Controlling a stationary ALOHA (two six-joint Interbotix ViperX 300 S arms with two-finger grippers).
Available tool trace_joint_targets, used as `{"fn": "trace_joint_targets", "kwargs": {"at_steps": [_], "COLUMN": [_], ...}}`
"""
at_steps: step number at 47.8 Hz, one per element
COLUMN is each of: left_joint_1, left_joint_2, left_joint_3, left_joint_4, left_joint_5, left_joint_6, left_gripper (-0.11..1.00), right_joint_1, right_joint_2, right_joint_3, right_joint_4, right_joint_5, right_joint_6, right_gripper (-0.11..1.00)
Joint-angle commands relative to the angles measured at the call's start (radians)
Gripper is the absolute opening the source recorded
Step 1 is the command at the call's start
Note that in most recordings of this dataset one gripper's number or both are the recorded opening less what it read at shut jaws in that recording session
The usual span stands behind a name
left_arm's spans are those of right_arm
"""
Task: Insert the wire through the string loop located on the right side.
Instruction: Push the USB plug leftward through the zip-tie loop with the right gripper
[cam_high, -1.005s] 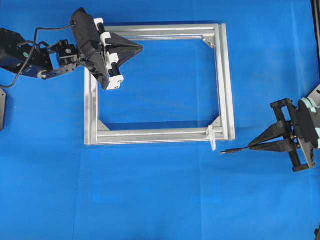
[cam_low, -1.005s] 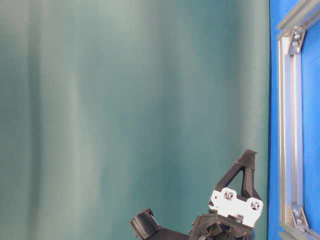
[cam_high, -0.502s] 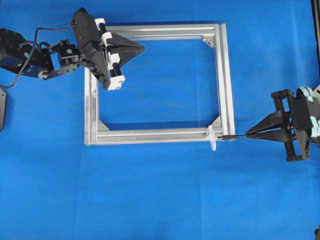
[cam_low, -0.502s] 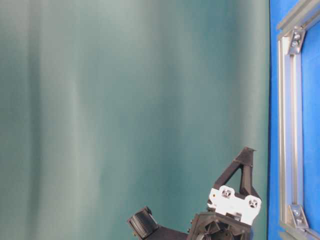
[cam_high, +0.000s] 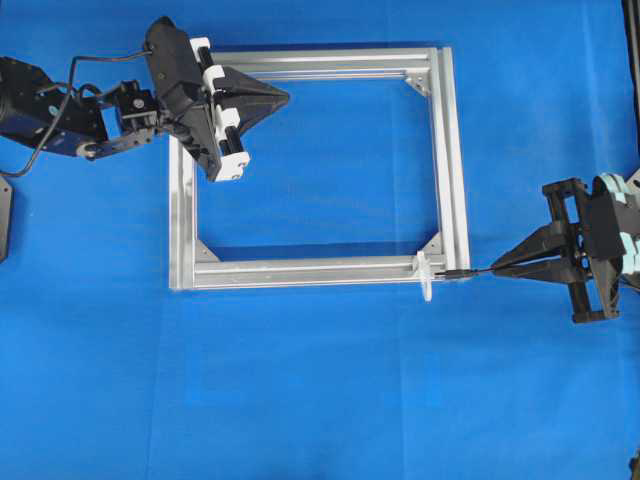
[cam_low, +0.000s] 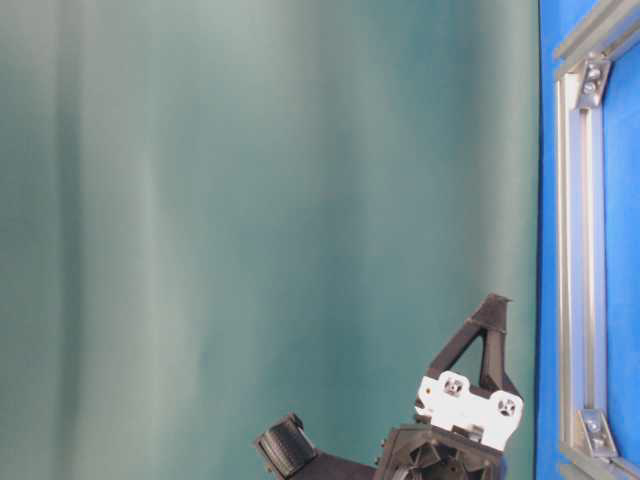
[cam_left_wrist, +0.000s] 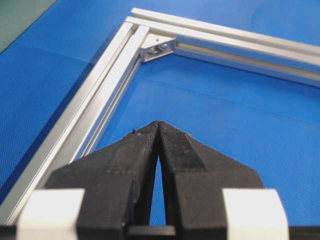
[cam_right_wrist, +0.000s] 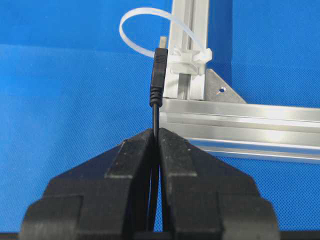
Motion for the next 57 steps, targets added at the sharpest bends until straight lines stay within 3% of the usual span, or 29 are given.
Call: {"fn": "trace_joint_targets", "kwargs": {"at_steps": [1,57], "left_joint_1": [-0.003,-0.009], "left_joint_2": [-0.025,-0.025], "left_joint_3": [-0.017,-0.015], "left_joint_4": [0.003,0.002], "left_joint_5": [-0.011,-0.011], "left_joint_6": [0.002,0.0], "left_gripper": [0.0,0.0], "right_joint_1": [-0.002,-0.002], "right_joint_2": [-0.002,0.034], "right_joint_3": [-0.006,-0.017], "right_joint_4": [0.002,0.002], "right_joint_5": [-0.003,-0.008], "right_joint_6": [-0.002,-0.002], "right_gripper": [-0.02,-0.02]}}
